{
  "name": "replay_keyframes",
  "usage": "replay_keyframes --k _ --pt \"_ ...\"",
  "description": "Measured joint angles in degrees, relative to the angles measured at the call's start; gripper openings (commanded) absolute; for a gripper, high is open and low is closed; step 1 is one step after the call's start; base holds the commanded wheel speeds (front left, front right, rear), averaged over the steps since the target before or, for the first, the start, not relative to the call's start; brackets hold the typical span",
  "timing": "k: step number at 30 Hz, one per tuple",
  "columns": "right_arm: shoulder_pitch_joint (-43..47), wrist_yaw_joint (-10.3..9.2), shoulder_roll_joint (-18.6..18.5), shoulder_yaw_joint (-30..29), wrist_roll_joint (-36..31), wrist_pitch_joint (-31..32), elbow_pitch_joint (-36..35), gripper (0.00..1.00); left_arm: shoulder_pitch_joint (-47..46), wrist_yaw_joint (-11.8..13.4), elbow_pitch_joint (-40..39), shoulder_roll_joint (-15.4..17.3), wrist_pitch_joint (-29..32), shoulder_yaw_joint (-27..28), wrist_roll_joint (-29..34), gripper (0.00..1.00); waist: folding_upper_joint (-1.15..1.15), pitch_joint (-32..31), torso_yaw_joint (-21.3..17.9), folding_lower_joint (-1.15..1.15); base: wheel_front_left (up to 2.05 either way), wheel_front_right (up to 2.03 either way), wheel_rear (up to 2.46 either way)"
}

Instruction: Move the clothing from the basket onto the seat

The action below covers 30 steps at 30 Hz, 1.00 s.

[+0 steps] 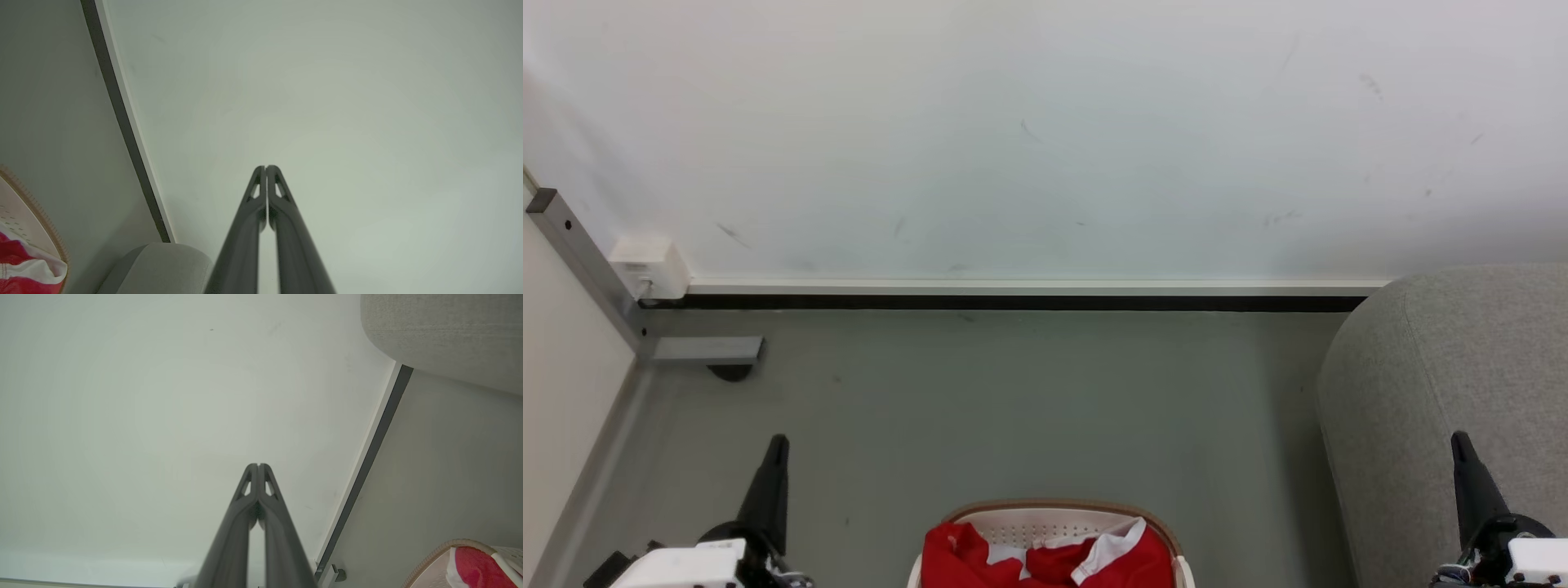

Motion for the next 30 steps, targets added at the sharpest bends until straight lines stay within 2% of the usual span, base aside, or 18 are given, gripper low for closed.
replay_keyframes --k 1,6,14,26,30 --pt "0.09 0.0 0.01 0.03 0.02 -0.04 0.16 1.0 0.06 -0.01 0.19 -0.07 -0.04 0.0 0.02 1.0 0.0 0.0 0.0 0.0 0.0 0.0 0.0" --pt "2.07 0.0 0.76 0.58 0.05 -0.42 1.65 1.0 1.92 0.0 1.64 -0.51 -0.58 -0.3 0.02 1.0 0.0 0.01 0.0 0.0 0.0 0.0 0.0" --pt "1.99 0.0 0.71 2.67 -0.94 -2.65 0.07 1.0 1.91 0.0 0.07 -0.51 -2.74 -1.25 1.2 1.0 0.0 -0.02 0.05 0.0 0.0 0.0 0.0" --pt "1.84 0.0 0.23 4.98 -7.94 -5.76 -2.2 1.0 1.91 0.0 -1.81 -0.49 -5.71 -1.55 9.81 1.0 0.0 -0.08 0.24 0.0 0.0 0.0 0.0" --pt "1.84 0.0 -0.24 5.76 -12.48 -6.67 -3.27 1.0 1.91 0.0 -2.32 -0.48 -6.73 -1.75 13.72 1.0 0.0 -0.07 0.34 0.0 0.0 0.0 0.0"
